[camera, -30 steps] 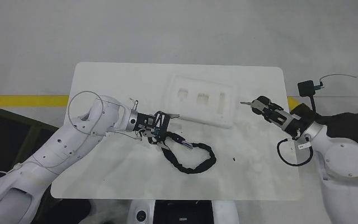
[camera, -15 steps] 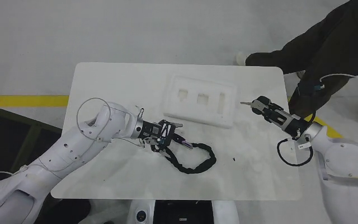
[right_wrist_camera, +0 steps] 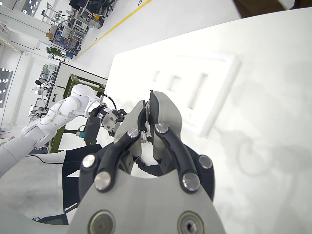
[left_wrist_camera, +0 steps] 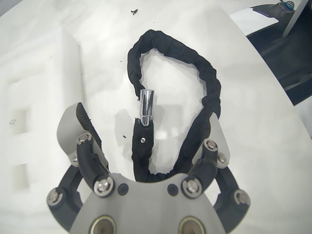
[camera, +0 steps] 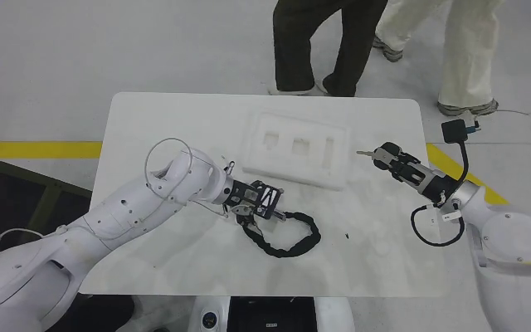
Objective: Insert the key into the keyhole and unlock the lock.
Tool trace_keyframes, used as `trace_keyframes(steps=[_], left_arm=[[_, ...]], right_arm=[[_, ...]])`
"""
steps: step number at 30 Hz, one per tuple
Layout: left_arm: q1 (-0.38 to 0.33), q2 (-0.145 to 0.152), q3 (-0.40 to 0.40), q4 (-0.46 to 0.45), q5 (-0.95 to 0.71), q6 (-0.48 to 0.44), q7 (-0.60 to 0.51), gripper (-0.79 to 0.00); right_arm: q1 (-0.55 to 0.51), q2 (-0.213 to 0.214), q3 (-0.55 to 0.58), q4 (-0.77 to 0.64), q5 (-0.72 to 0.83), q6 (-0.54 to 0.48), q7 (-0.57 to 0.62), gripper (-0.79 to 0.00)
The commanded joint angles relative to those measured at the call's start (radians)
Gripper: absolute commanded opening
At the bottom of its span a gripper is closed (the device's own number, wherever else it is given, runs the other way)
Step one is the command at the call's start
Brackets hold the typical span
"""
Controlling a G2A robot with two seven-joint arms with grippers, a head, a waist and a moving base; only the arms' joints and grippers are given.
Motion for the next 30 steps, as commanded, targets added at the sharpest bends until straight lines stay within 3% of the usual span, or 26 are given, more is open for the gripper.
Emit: trace_keyframes(steps=[1,5,14,20,30], left_arm=[[-0.008,-0.014,0.011,0.016,-0.022,0.000,-0.018,0.000],[-0.013,-0.040,0.020,0.052,-0.048,0.000,-0.058,0.000],[-0.005,-0.079,0.027,0.093,-0.030,0.010,-0.044,-0.135],[0.019,-0.073,0.014,0.118,0.087,0.067,0.106,-0.089],[0.054,-0.049,-0.001,0.183,0.252,0.140,0.419,-0.102]], right_arm=[[0.000,0.000,0.000,0.000,0.000,0.000,0.000,-0.785],[0.000,0.000,0.000,0.000,0.000,0.000,0.000,-0.785],[0.000,0.000,0.000,0.000,0.000,0.000,0.000,-0.785],[0.000,0.000,0.000,0.000,0.000,0.000,0.000,-0.785],[0.000,0.000,0.000,0.000,0.000,0.000,0.000,-0.785]])
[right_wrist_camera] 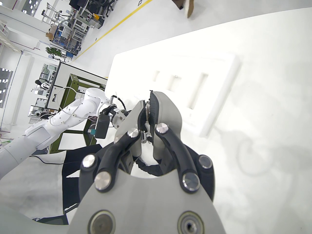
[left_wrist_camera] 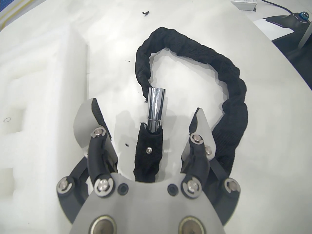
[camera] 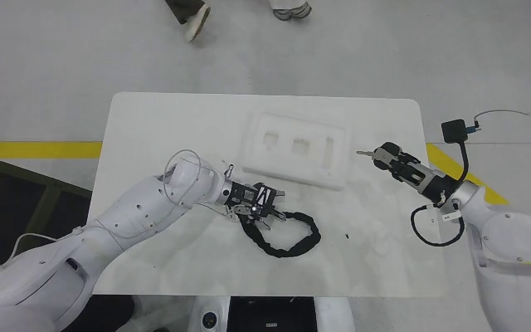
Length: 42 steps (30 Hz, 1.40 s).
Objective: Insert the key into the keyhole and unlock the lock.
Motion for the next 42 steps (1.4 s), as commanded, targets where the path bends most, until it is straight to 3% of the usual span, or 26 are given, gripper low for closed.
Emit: trace_keyframes(steps=[1,5,10,16,27,42], left_arm=[[0.003,0.003,-0.003,0.014,0.019,0.006,0.051,-0.105],[0.013,0.002,-0.010,0.047,0.008,-0.011,0.147,-0.086],[0.012,-0.011,-0.008,0.088,-0.007,-0.052,0.183,-0.049],[0.006,-0.033,0.001,0.116,0.013,-0.047,0.176,-0.135],[-0.007,-0.073,0.021,0.156,0.064,-0.023,0.184,-0.397],[-0.011,-0.109,0.025,0.197,0.097,-0.011,0.172,-0.440]], right_arm=[[0.000,0.000,0.000,0.000,0.000,0.000,0.000,-0.785],[0.000,0.000,0.000,0.000,0.000,0.000,0.000,-0.785],[0.000,0.000,0.000,0.000,0.000,0.000,0.000,-0.785],[0.000,0.000,0.000,0.000,0.000,0.000,0.000,-0.785],[0.000,0.000,0.000,0.000,0.000,0.000,0.000,-0.785],[0.000,0.000,0.000,0.000,0.000,0.000,0.000,-0.785]])
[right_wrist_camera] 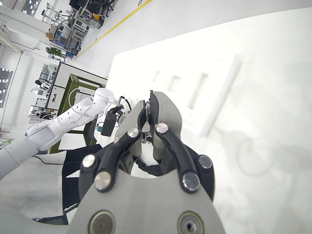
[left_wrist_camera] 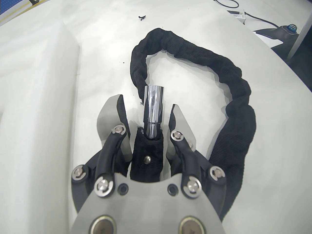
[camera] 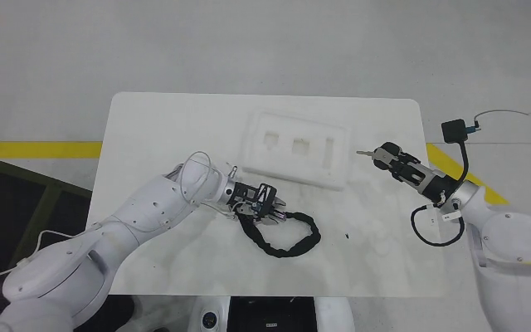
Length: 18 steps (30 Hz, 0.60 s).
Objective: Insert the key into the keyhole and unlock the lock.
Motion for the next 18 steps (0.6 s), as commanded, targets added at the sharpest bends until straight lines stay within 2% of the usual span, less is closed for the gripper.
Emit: trace_keyframes(steps=[1,11,14,15,17,18], left_arm=[[0.000,-0.004,0.000,0.004,0.003,-0.001,-0.002,-0.446],[-0.002,-0.024,0.005,0.020,0.022,-0.015,-0.021,-0.446],[-0.003,-0.030,0.005,0.025,0.026,-0.016,-0.026,-0.566],[-0.003,-0.031,0.005,0.026,0.027,-0.016,-0.025,-0.659],[-0.003,-0.034,0.003,0.027,0.029,-0.012,-0.022,-0.785],[-0.004,-0.034,0.002,0.027,0.030,-0.012,-0.019,-0.785]], right_arm=[[0.000,0.000,0.000,0.000,0.000,0.000,0.000,-0.785],[0.000,0.000,0.000,0.000,0.000,0.000,0.000,-0.785],[0.000,0.000,0.000,0.000,0.000,0.000,0.000,-0.785],[0.000,0.000,0.000,0.000,0.000,0.000,0.000,-0.785],[0.000,0.000,0.000,0.000,0.000,0.000,0.000,-0.785],[0.000,0.000,0.000,0.000,0.000,0.000,0.000,-0.785]])
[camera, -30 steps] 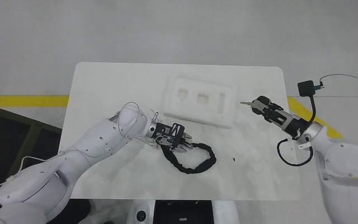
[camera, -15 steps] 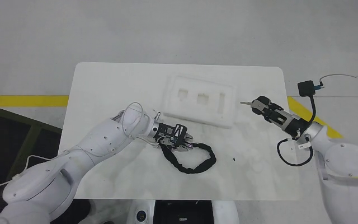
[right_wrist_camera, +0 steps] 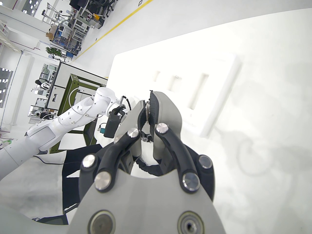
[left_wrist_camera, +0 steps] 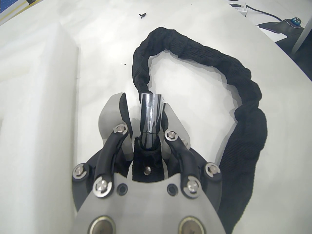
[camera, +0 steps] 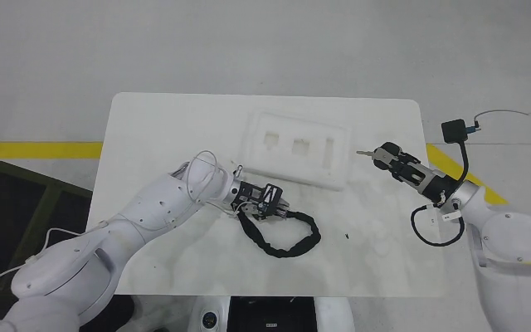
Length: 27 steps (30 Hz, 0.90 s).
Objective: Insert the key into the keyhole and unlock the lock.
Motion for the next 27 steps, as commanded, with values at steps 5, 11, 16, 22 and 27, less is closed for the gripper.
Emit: trace_keyframes(steps=[5,11,16,22,27], left_arm=[[0.001,0.003,-0.015,-0.002,0.006,0.024,0.040,-0.785],[0.012,0.017,-0.042,-0.005,-0.007,0.049,0.119,-0.785],[0.024,0.032,-0.073,-0.016,-0.027,0.072,0.204,-0.785],[0.035,0.047,-0.116,-0.029,-0.065,0.120,0.334,-0.785],[0.039,0.050,-0.137,-0.028,-0.120,0.164,0.378,-0.785]], right_arm=[[0.000,0.000,0.000,0.000,0.000,0.000,0.000,-0.785],[0.000,0.000,0.000,0.000,0.000,0.000,0.000,-0.785],[0.000,0.000,0.000,0.000,0.000,0.000,0.000,-0.785],[0.000,0.000,0.000,0.000,0.000,0.000,0.000,-0.785],[-0.011,0.003,-0.031,-0.051,-0.027,0.017,0.019,-0.785]])
